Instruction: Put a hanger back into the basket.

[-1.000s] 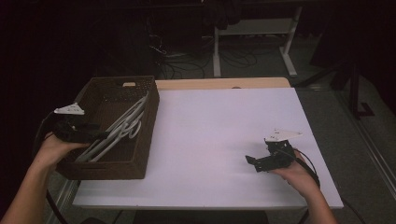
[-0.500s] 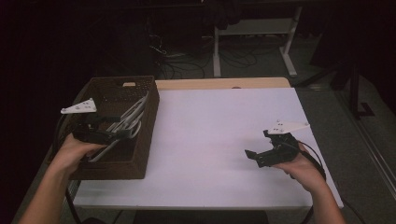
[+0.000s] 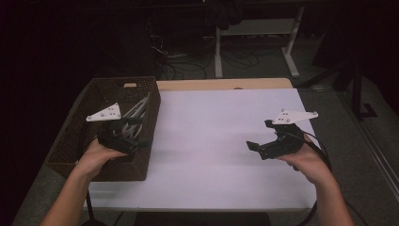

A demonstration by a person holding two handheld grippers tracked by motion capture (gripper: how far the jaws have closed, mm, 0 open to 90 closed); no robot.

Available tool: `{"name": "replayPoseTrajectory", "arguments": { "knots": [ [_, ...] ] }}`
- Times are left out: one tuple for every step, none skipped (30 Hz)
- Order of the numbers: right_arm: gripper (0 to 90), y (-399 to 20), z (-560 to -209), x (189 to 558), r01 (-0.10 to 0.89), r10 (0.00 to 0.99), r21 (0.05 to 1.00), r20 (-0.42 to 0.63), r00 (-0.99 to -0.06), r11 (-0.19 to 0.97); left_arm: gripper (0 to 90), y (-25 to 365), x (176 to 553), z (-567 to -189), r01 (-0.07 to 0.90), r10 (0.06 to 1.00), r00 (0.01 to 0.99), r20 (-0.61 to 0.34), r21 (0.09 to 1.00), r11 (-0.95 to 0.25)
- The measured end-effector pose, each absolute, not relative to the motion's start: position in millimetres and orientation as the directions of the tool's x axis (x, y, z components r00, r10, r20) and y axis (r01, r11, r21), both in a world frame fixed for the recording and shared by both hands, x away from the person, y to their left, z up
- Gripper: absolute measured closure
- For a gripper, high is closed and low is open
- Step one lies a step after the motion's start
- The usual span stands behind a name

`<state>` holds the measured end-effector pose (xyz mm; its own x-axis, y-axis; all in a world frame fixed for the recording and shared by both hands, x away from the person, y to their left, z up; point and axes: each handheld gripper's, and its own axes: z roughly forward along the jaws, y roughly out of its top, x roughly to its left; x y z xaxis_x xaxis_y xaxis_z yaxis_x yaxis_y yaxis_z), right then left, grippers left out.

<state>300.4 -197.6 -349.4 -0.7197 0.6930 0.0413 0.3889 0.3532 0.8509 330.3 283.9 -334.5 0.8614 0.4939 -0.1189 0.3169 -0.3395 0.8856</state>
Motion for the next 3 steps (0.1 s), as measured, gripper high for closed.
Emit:
{"name": "replayPoseTrajectory", "arguments": {
  "knots": [
    [0.3,-197.6,-349.5,300.7,0.389,0.693,0.851,0.041,-0.72,0.354,0.3,283.9,330.5,-334.9,0.318,0.494,0.861,-0.121,0.886,-0.337],
    [0.3,-197.6,-349.6,300.9,0.388,0.692,0.851,0.04,-0.721,0.354,0.3,284.4,330.7,-335.6,0.321,0.491,0.862,-0.126,0.886,-0.335],
    [0.3,-197.6,-349.6,300.9,0.388,0.692,0.851,0.04,-0.721,0.354,0.3,284.4,330.7,-335.6,0.321,0.491,0.862,-0.126,0.886,-0.335]
  ]
}}
